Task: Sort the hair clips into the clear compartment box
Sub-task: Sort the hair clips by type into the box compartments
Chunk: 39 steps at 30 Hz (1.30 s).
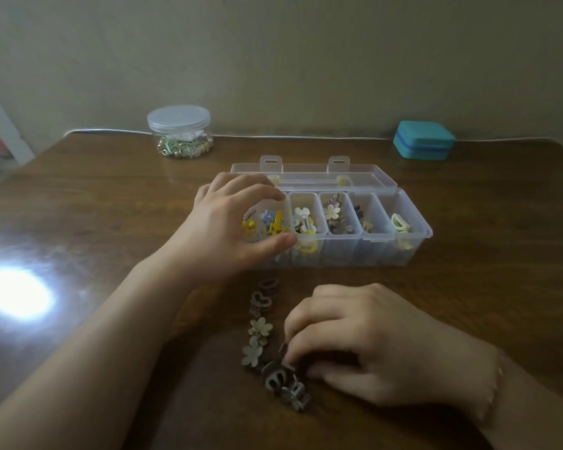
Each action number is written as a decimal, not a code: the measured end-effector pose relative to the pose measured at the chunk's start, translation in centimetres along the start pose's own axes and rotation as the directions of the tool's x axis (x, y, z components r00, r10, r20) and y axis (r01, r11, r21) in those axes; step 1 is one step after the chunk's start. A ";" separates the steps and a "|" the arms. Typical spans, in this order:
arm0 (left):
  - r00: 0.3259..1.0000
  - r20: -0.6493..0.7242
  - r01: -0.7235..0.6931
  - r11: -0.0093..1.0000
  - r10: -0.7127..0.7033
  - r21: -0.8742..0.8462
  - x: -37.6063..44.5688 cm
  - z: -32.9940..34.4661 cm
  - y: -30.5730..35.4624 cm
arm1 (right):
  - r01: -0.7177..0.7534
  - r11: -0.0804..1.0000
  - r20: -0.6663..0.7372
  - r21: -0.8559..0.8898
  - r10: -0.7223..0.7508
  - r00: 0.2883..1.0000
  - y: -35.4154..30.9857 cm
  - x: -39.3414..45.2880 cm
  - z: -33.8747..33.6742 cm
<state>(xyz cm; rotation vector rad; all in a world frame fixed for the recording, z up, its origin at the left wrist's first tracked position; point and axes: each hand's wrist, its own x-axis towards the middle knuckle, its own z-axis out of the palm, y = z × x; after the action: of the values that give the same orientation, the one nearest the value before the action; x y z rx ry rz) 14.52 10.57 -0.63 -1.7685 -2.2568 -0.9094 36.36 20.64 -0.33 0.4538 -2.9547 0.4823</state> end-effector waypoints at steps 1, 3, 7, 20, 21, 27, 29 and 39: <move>1.000 0.000 0.001 1.000 -0.001 0.001 0.0 0.0 0.0 | -0.017 1.000 0.003 -0.022 0.017 1.000 0.1 -0.1 -0.2; 1.000 -0.003 -0.002 1.000 0.002 0.004 0.0 0.0 0.0 | -0.073 0.994 -0.013 -0.075 0.072 0.997 0.7 -0.4 -0.7; 1.000 0.005 0.002 1.000 -0.002 -0.003 0.0 0.0 0.0 | -0.167 0.980 -0.340 0.111 0.195 0.920 1.9 -2.1 -2.4; 1.000 0.018 0.015 1.000 -0.015 -0.019 0.1 -0.2 0.0 | -0.486 0.842 -0.795 0.234 0.453 0.403 4.4 -2.8 -3.6; 1.000 0.018 0.016 1.000 -0.016 -0.019 0.1 -0.2 0.1 | -0.408 0.890 -0.783 0.202 0.397 0.478 3.5 -2.6 -3.2; 1.000 0.016 0.021 1.000 -0.021 -0.013 0.1 -0.2 0.1 | 0.026 0.997 -0.184 0.075 -0.011 0.983 -1.2 0.4 -0.2; 1.000 0.011 0.018 1.000 -0.018 -0.012 0.1 -0.2 0.1 | 0.081 0.995 -0.047 -0.057 -0.084 0.995 -1.6 0.8 0.5; 1.000 0.018 0.010 1.000 -0.010 -0.010 0.1 -0.1 -0.2 | -0.223 0.966 -0.604 0.130 0.256 0.755 2.2 -1.5 -2.8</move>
<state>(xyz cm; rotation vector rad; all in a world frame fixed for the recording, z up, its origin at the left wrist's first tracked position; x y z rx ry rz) 14.29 10.59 -0.56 -1.7784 -2.2779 -0.9126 37.23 23.95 1.42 -0.0908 -2.3579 0.5941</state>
